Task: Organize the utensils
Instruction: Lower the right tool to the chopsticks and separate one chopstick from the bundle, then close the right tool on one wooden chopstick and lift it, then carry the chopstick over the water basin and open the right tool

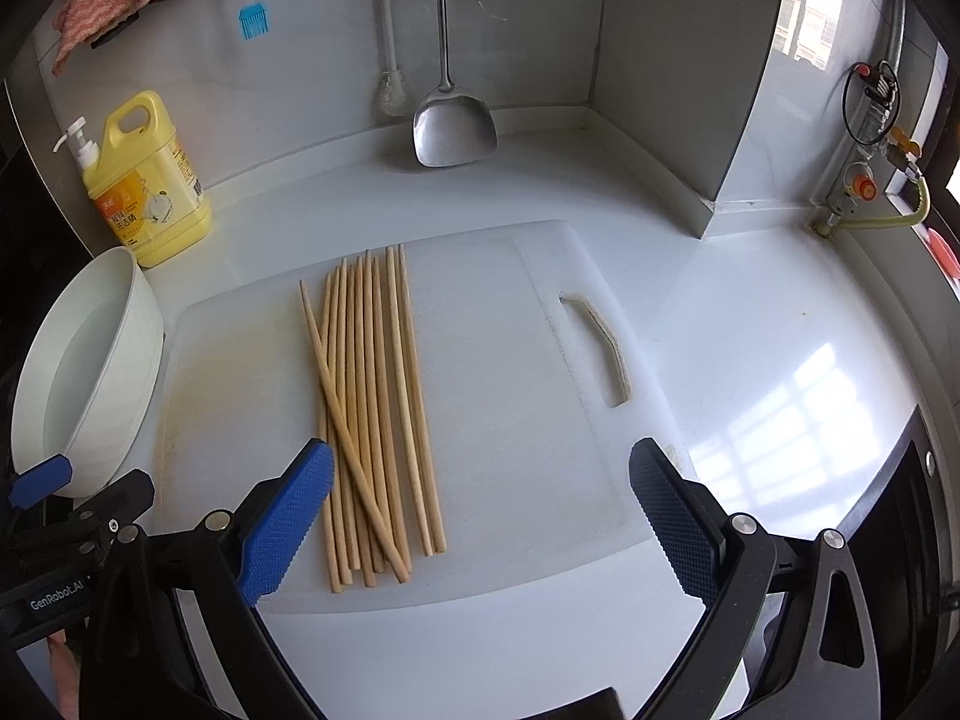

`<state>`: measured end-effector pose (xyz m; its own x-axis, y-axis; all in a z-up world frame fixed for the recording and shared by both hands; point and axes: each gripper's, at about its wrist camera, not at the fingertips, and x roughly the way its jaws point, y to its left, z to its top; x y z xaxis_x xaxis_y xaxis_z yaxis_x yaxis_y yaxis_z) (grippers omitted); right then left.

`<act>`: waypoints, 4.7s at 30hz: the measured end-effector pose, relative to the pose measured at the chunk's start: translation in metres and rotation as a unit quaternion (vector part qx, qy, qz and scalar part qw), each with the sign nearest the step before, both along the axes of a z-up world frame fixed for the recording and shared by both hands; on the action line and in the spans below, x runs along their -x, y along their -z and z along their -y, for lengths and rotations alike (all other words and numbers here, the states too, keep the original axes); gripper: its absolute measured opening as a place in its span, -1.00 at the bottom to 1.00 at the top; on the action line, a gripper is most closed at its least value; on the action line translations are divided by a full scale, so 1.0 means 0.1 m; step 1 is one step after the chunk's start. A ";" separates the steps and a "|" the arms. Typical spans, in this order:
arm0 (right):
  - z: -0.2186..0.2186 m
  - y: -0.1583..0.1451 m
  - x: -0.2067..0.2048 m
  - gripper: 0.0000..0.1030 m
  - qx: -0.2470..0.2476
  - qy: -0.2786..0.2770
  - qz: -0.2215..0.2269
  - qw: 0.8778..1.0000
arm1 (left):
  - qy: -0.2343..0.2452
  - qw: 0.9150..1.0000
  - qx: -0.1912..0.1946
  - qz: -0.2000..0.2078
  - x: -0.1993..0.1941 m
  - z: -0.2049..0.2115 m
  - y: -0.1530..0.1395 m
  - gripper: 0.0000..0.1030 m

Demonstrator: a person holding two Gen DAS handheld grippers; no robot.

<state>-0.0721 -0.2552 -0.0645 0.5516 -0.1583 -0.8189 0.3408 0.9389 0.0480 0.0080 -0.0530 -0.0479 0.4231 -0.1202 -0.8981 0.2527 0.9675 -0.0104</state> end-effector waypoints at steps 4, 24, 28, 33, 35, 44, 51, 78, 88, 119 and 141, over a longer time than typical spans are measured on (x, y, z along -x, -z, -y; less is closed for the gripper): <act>0.20 0.15 -0.05 0.83 -0.020 -0.037 0.005 0.999 | -0.031 0.999 -0.010 0.002 0.02 0.14 0.11 0.88; 0.29 0.75 -0.65 0.83 0.016 -0.096 0.003 0.995 | -0.071 0.997 0.008 0.025 -0.10 0.39 0.47 0.88; 0.21 0.76 -0.69 0.83 0.028 -0.099 0.003 0.995 | -0.067 0.997 0.015 0.021 -0.12 0.40 0.52 0.88; 0.13 0.78 -0.71 0.83 0.045 -0.105 0.005 0.993 | -0.065 0.997 0.018 0.024 -0.14 0.40 0.54 0.88; 0.10 0.80 -0.73 0.83 0.053 -0.111 0.006 0.992 | -0.065 0.997 0.019 0.024 -0.14 0.40 0.54 0.88; 0.19 0.83 -0.68 0.64 0.049 -0.121 0.020 0.991 | -0.065 0.997 0.024 0.022 -0.19 0.47 0.58 0.88; 0.36 0.84 -0.62 0.62 0.031 -0.111 0.025 0.993 | -0.063 0.997 0.039 0.015 -0.29 0.66 0.64 0.88; 0.29 0.83 -0.69 0.62 0.030 -0.122 0.028 0.992 | -0.115 0.993 0.038 0.014 -0.32 0.14 0.82 0.88; 0.22 0.83 -0.77 0.62 0.039 -0.128 0.031 0.991 | -0.129 0.991 0.014 0.032 -0.36 0.03 0.87 0.86; 0.06 0.80 -0.72 -0.88 0.029 -0.211 0.053 0.976 | -0.080 0.995 0.019 0.050 -0.24 0.26 0.77 -0.86; -0.21 -0.14 -0.61 -0.88 -0.041 -0.253 0.107 0.961 | -0.124 0.987 0.060 0.079 0.10 -0.36 -0.29 -0.86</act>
<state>-0.0112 -0.2344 -0.0507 0.6987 0.2350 -0.6757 -0.1839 0.9718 0.1479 -0.0023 -0.0175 -0.0192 0.5874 -0.0960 -0.8036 0.0153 0.9941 -0.1075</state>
